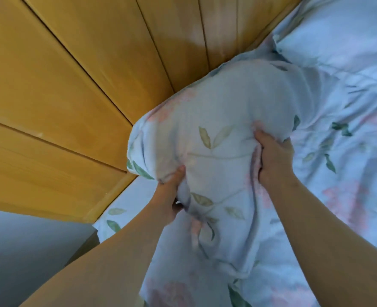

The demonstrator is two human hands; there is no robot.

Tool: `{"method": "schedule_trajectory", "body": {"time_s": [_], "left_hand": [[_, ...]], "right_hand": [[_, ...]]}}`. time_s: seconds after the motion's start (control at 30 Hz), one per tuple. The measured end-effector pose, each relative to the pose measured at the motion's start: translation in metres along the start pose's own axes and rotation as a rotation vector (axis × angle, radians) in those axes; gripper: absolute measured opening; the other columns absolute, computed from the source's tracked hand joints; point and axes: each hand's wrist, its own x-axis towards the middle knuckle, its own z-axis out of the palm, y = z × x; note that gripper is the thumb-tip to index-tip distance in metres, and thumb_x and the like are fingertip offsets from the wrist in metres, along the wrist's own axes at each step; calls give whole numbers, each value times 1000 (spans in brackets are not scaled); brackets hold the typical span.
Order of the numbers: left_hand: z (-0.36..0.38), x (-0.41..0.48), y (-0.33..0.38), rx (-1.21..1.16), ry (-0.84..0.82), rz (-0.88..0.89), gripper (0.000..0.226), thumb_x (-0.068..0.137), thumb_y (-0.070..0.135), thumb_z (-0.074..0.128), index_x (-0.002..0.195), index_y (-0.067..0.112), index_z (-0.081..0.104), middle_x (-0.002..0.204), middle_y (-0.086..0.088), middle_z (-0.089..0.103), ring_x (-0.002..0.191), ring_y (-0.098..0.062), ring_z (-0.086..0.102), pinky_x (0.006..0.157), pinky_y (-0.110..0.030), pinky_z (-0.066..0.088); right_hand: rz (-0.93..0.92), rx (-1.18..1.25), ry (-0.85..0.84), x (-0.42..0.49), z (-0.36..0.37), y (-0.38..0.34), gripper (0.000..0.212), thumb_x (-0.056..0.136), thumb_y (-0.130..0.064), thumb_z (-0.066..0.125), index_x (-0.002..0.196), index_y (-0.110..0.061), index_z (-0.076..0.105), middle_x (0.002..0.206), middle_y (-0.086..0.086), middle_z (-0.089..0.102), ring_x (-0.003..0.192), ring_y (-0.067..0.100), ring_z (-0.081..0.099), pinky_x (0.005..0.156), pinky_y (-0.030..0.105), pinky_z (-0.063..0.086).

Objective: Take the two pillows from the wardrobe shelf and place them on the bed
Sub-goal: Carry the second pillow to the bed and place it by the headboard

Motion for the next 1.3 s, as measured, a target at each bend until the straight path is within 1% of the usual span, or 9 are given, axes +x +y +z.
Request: {"method": "schedule_trajectory", "body": {"time_s": [0.1, 0.23, 0.37, 0.67, 0.93, 1.07, 1.13, 1.2, 1.3], "left_hand": [[15, -7, -18, 159, 16, -100, 57, 80, 41, 69, 130, 26, 47, 112, -6, 65, 90, -24, 62, 71, -33, 52], [21, -4, -42, 454, 194, -171, 51, 89, 20, 58, 135, 13, 36, 93, -7, 52, 66, -18, 47, 58, -27, 37], [18, 16, -46, 473, 268, -123, 65, 86, 20, 59, 142, 10, 28, 133, -12, 47, 108, -30, 53, 84, -35, 45], [-24, 49, -57, 416, 386, -79, 82, 86, 26, 58, 149, 16, 6, 151, -14, 28, 132, -37, 35, 108, -48, 33], [-34, 58, -48, 374, 301, -141, 10, 93, 12, 46, 102, 10, 52, 100, -8, 54, 98, -23, 47, 91, -41, 36], [-38, 68, -38, 240, 251, -119, 33, 85, 24, 61, 116, 13, 55, 105, -11, 62, 91, -25, 57, 73, -31, 41], [-36, 70, -33, 121, 155, -103, 9, 88, 18, 60, 95, 12, 60, 74, -8, 69, 62, -17, 63, 49, -21, 45], [-36, 73, -26, 89, 63, -93, 21, 91, 11, 53, 71, 15, 52, 39, 0, 58, 30, -7, 48, 32, -11, 32], [-39, 65, -9, 233, -88, -61, 20, 89, 15, 56, 70, 17, 52, 40, 3, 57, 37, -9, 46, 35, -15, 32]], "right_hand": [[-45, -70, 32, 7, -35, -5, 43, 68, -4, 73, 110, -12, 64, 111, 13, 70, 99, 28, 68, 89, 42, 54], [216, -338, 218, 1, -103, 26, 74, 55, -16, 71, 126, -14, 49, 91, 17, 63, 56, 14, 60, 50, 21, 48], [482, -509, 426, -22, -156, 72, 99, 53, -27, 81, 138, -12, 31, 138, 19, 44, 115, 37, 51, 90, 47, 43], [567, -443, 418, -63, -166, 116, 98, 68, -40, 77, 144, -11, 23, 143, 14, 40, 128, 35, 41, 111, 48, 33], [598, -541, 607, -83, -161, 131, 107, 63, -53, 76, 142, -3, 24, 145, 19, 32, 132, 39, 36, 112, 50, 29], [519, -452, 590, -90, -165, 137, 94, 68, -40, 78, 140, -9, 27, 139, 18, 43, 125, 36, 45, 110, 43, 34], [508, -390, 561, -95, -167, 140, 84, 71, -35, 76, 137, -4, 35, 128, 15, 52, 117, 33, 52, 104, 37, 37], [538, -352, 530, -99, -162, 140, 68, 74, -38, 73, 124, 1, 49, 109, 11, 57, 103, 32, 55, 98, 37, 40], [578, -361, 476, -103, -157, 138, 40, 75, -35, 73, 100, -8, 57, 89, 9, 59, 85, 29, 56, 86, 36, 44]]}}
